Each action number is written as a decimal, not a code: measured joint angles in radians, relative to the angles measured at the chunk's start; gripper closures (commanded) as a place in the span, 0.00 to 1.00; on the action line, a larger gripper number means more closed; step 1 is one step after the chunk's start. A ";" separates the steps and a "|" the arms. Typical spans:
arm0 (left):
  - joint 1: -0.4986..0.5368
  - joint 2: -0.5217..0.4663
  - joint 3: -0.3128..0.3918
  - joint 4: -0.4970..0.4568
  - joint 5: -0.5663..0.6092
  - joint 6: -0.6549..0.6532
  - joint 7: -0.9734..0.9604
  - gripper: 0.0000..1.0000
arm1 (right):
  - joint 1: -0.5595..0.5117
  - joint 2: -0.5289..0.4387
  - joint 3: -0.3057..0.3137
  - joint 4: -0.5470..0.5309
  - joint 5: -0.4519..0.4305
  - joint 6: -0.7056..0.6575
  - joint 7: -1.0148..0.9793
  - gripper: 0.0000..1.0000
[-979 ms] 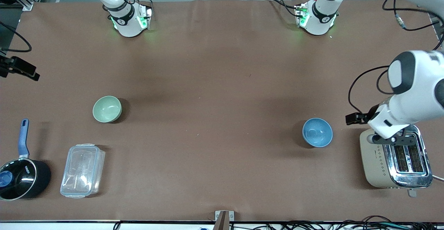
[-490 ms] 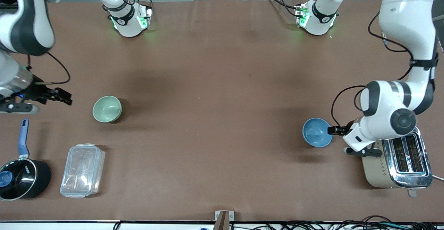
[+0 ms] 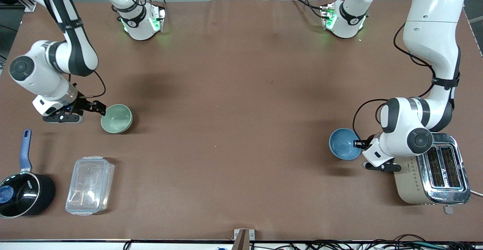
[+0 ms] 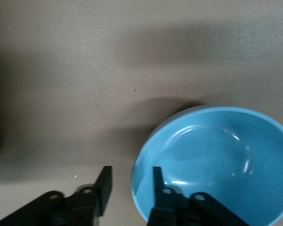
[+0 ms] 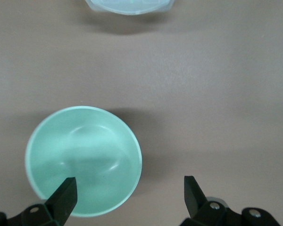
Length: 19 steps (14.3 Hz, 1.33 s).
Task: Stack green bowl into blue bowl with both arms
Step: 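Grip the blue bowl with the left gripper while the right gripper grips the green bowl, then slide the blue bowl with the left gripper toward the green bowl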
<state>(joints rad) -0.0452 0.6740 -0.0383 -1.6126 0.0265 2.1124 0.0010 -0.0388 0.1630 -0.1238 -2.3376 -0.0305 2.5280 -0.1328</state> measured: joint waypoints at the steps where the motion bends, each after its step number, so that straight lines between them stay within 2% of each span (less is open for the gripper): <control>1: 0.001 0.006 0.000 0.000 0.000 0.004 0.002 0.99 | -0.002 0.032 0.000 -0.007 0.000 0.028 -0.002 0.00; 2: -0.001 0.012 -0.001 0.001 0.000 0.007 0.003 1.00 | -0.002 0.066 0.000 -0.010 0.000 0.057 -0.003 0.01; 3: -0.002 0.012 -0.004 0.005 -0.002 0.005 0.003 1.00 | -0.002 0.099 0.001 -0.012 0.000 0.093 -0.003 0.07; 4: -0.003 0.003 -0.011 0.012 -0.002 -0.003 0.005 1.00 | -0.002 0.125 0.001 -0.014 0.000 0.128 -0.003 0.19; 5: -0.004 0.001 -0.019 0.020 -0.002 0.000 0.004 1.00 | -0.002 0.145 0.002 -0.016 0.000 0.154 -0.003 0.31; 7: -0.005 0.001 -0.054 0.045 -0.003 0.000 -0.008 1.00 | -0.002 0.161 0.003 -0.017 0.000 0.169 -0.003 0.64; 9: -0.004 -0.004 -0.123 0.091 -0.005 -0.030 -0.071 1.00 | -0.002 0.160 0.003 -0.017 0.000 0.169 -0.003 0.96; 10: -0.005 -0.008 -0.171 0.114 -0.005 -0.049 -0.130 1.00 | -0.003 0.160 0.003 -0.017 0.000 0.168 -0.002 1.00; 13: -0.043 -0.015 -0.300 0.134 -0.005 -0.069 -0.335 1.00 | -0.017 0.152 0.004 -0.014 0.008 0.160 -0.001 1.00; 16: -0.196 -0.005 -0.311 0.140 -0.005 -0.067 -0.511 1.00 | -0.025 0.105 0.004 0.014 0.011 0.080 -0.001 1.00; 19: -0.311 0.030 -0.310 0.150 -0.005 -0.014 -0.619 1.00 | -0.025 0.033 0.006 0.170 0.047 -0.222 -0.001 1.00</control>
<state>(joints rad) -0.3564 0.7043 -0.3485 -1.4631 0.0214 2.0986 -0.6185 -0.0643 0.1962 -0.1180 -2.1674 0.0165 2.3060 -0.1334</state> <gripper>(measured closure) 0.947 0.943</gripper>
